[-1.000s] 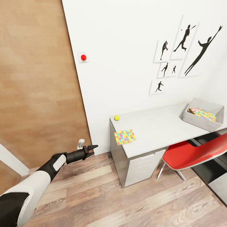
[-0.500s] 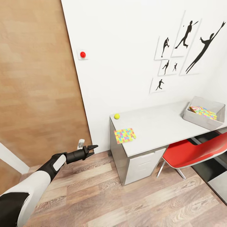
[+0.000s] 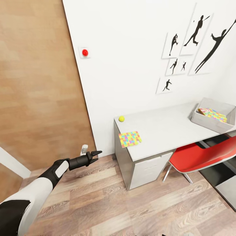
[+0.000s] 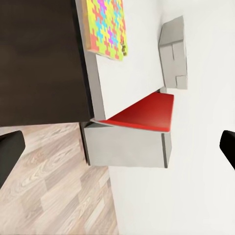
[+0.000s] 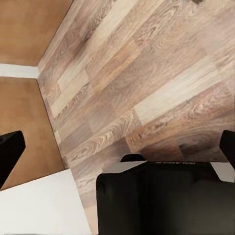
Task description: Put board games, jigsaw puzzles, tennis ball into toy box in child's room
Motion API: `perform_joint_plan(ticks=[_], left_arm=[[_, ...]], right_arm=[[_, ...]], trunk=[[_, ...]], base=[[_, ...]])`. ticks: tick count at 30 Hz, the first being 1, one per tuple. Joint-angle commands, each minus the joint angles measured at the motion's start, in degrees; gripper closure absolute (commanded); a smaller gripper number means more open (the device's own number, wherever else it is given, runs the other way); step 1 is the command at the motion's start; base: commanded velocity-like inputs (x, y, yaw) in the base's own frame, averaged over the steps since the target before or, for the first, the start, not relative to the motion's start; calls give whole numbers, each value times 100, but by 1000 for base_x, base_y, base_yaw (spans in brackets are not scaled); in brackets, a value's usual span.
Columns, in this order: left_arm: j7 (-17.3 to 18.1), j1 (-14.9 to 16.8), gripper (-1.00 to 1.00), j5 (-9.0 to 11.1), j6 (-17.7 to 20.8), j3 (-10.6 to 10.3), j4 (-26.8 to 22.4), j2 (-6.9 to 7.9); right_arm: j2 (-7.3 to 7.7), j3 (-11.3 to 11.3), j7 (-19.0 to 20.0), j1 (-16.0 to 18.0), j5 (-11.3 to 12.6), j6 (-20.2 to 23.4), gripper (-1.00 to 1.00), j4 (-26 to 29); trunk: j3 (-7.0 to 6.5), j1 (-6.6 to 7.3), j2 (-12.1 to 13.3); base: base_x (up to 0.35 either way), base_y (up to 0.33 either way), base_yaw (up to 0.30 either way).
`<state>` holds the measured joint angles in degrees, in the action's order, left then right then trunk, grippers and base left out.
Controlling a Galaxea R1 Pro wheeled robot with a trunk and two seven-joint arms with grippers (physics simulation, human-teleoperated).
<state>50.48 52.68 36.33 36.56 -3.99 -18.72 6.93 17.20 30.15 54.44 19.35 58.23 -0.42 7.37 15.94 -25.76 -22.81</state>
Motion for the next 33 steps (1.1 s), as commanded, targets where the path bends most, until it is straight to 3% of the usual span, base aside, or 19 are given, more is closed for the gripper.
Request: perform_joint_plan(ticks=[1,5,9,11,14,18,20,23,29,33], left_arm=[[-1,5,-100,60,30,-42,0,4],[-2,-1,-100,59,28,-43,0,2],[-2,-3,-100,57,27,-42,0,2],[-5,-2,-100,54,27,-41,-1,6],[-7,-3,-100,53,26,-41,-3,9],[-10,-2,-100,51,26,-41,-5,10],[-11,-2,-100,50,26,-41,-6,10],[-11,-1,-100,51,26,-41,-7,10],[-17,-2,-100,51,26,-46,-8,8],[-19,-2,-100,51,26,-44,-8,5]], right_arm=[[76,52,178,17,52,36,-100,159],[289,46,395,77,40,343,-100,929],[424,42,284,120,22,718,-100,1967],[454,32,-42,145,16,855,-100,2547],[427,19,-920,218,9,971,-100,3257],[392,18,-1753,316,-9,1228,-100,3656],[387,35,-2111,412,-26,1590,-100,3934],[384,42,-2265,453,-83,1841,-100,4090],[403,20,-2365,499,-448,2081,-100,4165],[417,-2,-2367,504,-517,2240,-100,4154]], trunk=[[20,-3,-11],[56,-3,-11],[89,-3,-11],[105,-3,-11],[129,-3,-11],[151,-3,-11],[155,-3,-11],[158,-3,-11],[159,-3,-11],[159,-3,-11]], base=[[0,0,4],[0,0,30],[0,0,57],[0,0,67],[0,0,77],[0,0,62],[0,0,23],[0,0,10],[0,0,2],[0,0,0]])
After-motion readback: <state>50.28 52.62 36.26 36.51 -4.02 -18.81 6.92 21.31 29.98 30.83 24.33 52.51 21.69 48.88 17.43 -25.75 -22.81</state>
